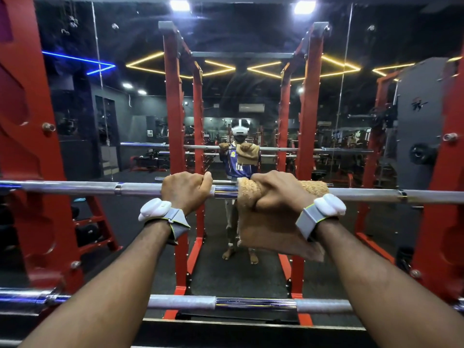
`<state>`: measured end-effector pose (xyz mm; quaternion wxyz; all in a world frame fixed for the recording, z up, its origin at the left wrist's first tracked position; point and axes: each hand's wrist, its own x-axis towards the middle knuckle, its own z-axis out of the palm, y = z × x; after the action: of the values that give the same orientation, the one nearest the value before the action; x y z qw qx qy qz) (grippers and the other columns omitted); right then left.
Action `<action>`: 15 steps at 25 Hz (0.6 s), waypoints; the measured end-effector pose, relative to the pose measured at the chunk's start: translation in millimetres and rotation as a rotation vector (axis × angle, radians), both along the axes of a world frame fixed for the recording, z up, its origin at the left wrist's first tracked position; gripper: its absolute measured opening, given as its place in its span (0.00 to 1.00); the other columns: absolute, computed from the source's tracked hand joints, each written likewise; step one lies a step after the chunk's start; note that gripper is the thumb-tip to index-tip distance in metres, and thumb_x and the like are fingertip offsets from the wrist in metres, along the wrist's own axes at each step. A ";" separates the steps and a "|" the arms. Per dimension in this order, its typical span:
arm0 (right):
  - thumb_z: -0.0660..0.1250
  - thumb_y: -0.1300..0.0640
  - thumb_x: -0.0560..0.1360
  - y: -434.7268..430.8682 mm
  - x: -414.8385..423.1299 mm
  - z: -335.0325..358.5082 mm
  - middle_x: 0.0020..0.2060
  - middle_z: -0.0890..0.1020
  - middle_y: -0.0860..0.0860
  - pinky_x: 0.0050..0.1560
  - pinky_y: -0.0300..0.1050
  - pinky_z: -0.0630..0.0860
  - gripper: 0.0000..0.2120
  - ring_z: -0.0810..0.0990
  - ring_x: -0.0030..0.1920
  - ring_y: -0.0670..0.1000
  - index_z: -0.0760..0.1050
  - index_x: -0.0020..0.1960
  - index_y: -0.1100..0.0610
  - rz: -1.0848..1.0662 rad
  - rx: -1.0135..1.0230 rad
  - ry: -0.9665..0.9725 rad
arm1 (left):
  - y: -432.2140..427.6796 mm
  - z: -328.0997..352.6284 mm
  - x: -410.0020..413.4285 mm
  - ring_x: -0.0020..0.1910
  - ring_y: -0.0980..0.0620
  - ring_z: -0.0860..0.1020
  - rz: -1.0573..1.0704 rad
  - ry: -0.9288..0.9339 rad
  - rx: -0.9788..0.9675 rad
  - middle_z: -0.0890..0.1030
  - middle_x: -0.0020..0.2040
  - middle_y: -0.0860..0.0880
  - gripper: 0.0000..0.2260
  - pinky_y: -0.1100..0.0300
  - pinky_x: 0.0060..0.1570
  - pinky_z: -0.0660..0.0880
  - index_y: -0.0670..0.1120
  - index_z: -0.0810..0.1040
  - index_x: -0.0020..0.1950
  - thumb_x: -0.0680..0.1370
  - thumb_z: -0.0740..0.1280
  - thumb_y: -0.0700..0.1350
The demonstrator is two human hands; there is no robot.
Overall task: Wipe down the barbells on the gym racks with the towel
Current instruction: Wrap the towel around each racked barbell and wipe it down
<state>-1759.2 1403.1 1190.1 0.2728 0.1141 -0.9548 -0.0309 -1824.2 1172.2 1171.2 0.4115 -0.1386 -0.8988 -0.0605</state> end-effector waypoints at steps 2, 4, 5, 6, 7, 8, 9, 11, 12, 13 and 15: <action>0.68 0.40 0.56 16.3 3.4 9.6 0.41 0.82 0.51 0.41 0.48 0.73 0.24 0.80 0.45 0.57 0.74 0.47 0.53 -0.050 -0.086 -0.170 | 0.2 0.4 0.8 0.44 0.42 0.82 -0.010 0.010 -0.001 0.84 0.40 0.44 0.25 0.56 0.38 0.70 0.47 0.84 0.43 0.82 0.52 0.56; 0.70 0.41 0.53 23.8 -0.5 24.7 0.39 0.82 0.47 0.43 0.48 0.74 0.26 0.80 0.42 0.51 0.77 0.46 0.55 0.015 -0.250 -0.436 | -1.0 0.1 2.0 0.43 0.41 0.81 -0.027 0.017 0.005 0.83 0.39 0.44 0.25 0.56 0.37 0.67 0.46 0.84 0.43 0.82 0.51 0.56; 0.72 0.44 0.53 25.1 -4.5 28.2 0.37 0.80 0.47 0.41 0.49 0.72 0.25 0.77 0.39 0.49 0.78 0.44 0.58 0.063 -0.343 -0.546 | -1.4 -0.8 2.3 0.43 0.41 0.81 -0.036 0.024 0.010 0.83 0.38 0.44 0.26 0.56 0.36 0.65 0.46 0.84 0.43 0.82 0.50 0.57; 0.74 0.48 0.52 23.6 -12.3 29.5 0.35 0.77 0.48 0.39 0.48 0.69 0.22 0.74 0.37 0.49 0.78 0.41 0.59 0.070 -0.409 -0.628 | -3.4 -0.8 2.2 0.42 0.41 0.81 -0.041 0.037 0.013 0.83 0.38 0.44 0.28 0.57 0.35 0.64 0.46 0.84 0.42 0.81 0.48 0.58; 0.75 0.50 0.53 16.8 -15.0 29.5 0.33 0.76 0.49 0.37 0.46 0.69 0.19 0.73 0.36 0.48 0.77 0.38 0.59 0.035 -0.456 -0.673 | -3.5 -0.9 2.6 0.42 0.42 0.81 -0.044 0.047 0.014 0.83 0.37 0.44 0.28 0.57 0.34 0.63 0.46 0.84 0.42 0.79 0.47 0.58; 0.76 0.52 0.54 11.0 -21.6 26.6 0.32 0.77 0.49 0.35 0.44 0.72 0.17 0.73 0.34 0.48 0.77 0.37 0.59 0.006 -0.495 -0.662 | -2.3 -1.1 3.2 0.41 0.42 0.81 -0.043 0.052 0.013 0.83 0.36 0.44 0.29 0.57 0.34 0.62 0.46 0.84 0.42 0.78 0.47 0.58; 0.77 0.51 0.54 3.5 -28.4 23.0 0.32 0.78 0.49 0.36 0.45 0.76 0.18 0.75 0.34 0.48 0.77 0.38 0.60 -0.007 -0.483 -0.596 | -1.6 -1.0 2.3 0.41 0.42 0.81 -0.037 0.056 0.009 0.83 0.36 0.44 0.29 0.57 0.34 0.62 0.47 0.84 0.42 0.78 0.47 0.59; 0.73 0.43 0.54 -18.2 -28.1 15.7 0.34 0.80 0.49 0.41 0.51 0.79 0.24 0.79 0.37 0.52 0.76 0.42 0.58 -0.103 -0.296 -0.396 | 1.3 -0.7 2.4 0.41 0.42 0.81 -0.017 0.057 -0.003 0.83 0.37 0.44 0.29 0.57 0.34 0.63 0.47 0.84 0.42 0.78 0.46 0.59; 0.69 0.41 0.55 -30.5 -24.0 11.0 0.36 0.80 0.50 0.41 0.49 0.76 0.23 0.80 0.40 0.55 0.74 0.43 0.57 -0.151 -0.178 -0.280 | 2.8 -1.1 2.4 0.41 0.42 0.81 -0.009 0.052 -0.004 0.83 0.37 0.44 0.29 0.57 0.34 0.62 0.47 0.84 0.43 0.79 0.47 0.59; 0.67 0.40 0.58 -43.1 -20.9 7.4 0.37 0.80 0.51 0.40 0.47 0.72 0.21 0.80 0.42 0.57 0.73 0.43 0.56 -0.169 -0.082 -0.141 | 2.9 -0.6 2.2 0.41 0.42 0.81 0.002 0.044 -0.002 0.83 0.38 0.44 0.28 0.57 0.35 0.62 0.46 0.84 0.43 0.79 0.48 0.58; 0.66 0.42 0.62 -67.4 -14.4 -5.3 0.39 0.82 0.52 0.42 0.47 0.65 0.17 0.82 0.43 0.58 0.74 0.42 0.53 -0.130 0.024 0.176 | 3.4 -1.3 2.0 0.43 0.42 0.82 0.017 0.044 0.003 0.84 0.39 0.44 0.27 0.57 0.35 0.63 0.46 0.85 0.44 0.80 0.49 0.58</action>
<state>-1773.6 1335.7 1184.8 0.3516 0.0518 -0.9321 -0.0697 -1822.2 1175.5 1169.9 0.4317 -0.1317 -0.8906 -0.0553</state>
